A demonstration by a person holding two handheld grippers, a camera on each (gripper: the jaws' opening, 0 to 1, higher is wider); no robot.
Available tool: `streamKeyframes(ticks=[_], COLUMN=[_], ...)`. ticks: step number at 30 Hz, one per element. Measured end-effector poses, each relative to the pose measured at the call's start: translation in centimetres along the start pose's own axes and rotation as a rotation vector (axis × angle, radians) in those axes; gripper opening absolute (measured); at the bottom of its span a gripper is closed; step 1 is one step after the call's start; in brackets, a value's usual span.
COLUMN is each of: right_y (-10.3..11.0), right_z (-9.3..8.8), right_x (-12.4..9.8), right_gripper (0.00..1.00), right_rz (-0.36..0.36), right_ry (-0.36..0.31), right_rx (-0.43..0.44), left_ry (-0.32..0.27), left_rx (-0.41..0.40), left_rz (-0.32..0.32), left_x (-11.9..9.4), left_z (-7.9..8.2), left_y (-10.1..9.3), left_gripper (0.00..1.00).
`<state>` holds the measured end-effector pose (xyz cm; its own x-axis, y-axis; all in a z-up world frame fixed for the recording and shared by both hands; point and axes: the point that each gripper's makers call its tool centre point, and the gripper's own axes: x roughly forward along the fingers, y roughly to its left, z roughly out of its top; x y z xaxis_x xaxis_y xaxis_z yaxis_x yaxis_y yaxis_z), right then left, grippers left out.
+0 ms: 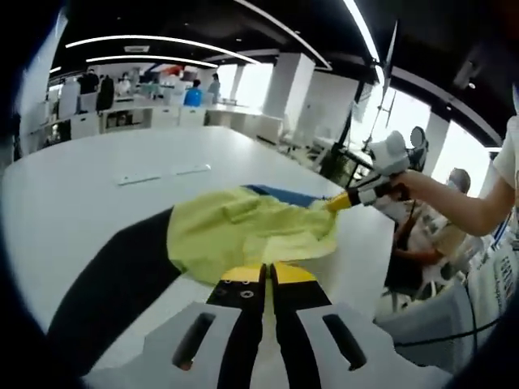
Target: Fold the garment on the visible template until the final outline fits inside the template.
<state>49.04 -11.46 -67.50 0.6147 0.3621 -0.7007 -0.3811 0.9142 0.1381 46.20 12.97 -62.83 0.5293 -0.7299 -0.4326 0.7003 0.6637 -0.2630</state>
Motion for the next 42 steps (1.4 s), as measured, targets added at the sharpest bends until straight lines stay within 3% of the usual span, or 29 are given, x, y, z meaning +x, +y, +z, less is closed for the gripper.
streamKeyframes(ticks=[9,20,28,42], right_y=[0.3,1.6,2.4,4.1], right_z=[-2.1,-6.0,-7.6,-9.8], right_x=[-1.2,-1.4,-1.5,-1.4], right_gripper=[0.0,0.0,0.0,0.0], right_rz=[-0.037,-0.052,-0.059,-0.074], right_ry=[-0.021,0.017,0.043,0.063], right_rx=[0.075,0.131,0.121,0.166], left_ry=[0.038,0.116,0.175,0.25], left_rx=[-0.003,-0.015,-0.039,-0.011], left_rz=[0.017,0.015,0.033,0.096], left_x=[-1.1,-2.1,-2.5,-3.4], left_z=[-2.7,-5.8,-7.9,-10.5], left_y=[-0.5,-1.1,-1.1,-0.2], left_gripper=[0.0,0.0,0.0,0.0])
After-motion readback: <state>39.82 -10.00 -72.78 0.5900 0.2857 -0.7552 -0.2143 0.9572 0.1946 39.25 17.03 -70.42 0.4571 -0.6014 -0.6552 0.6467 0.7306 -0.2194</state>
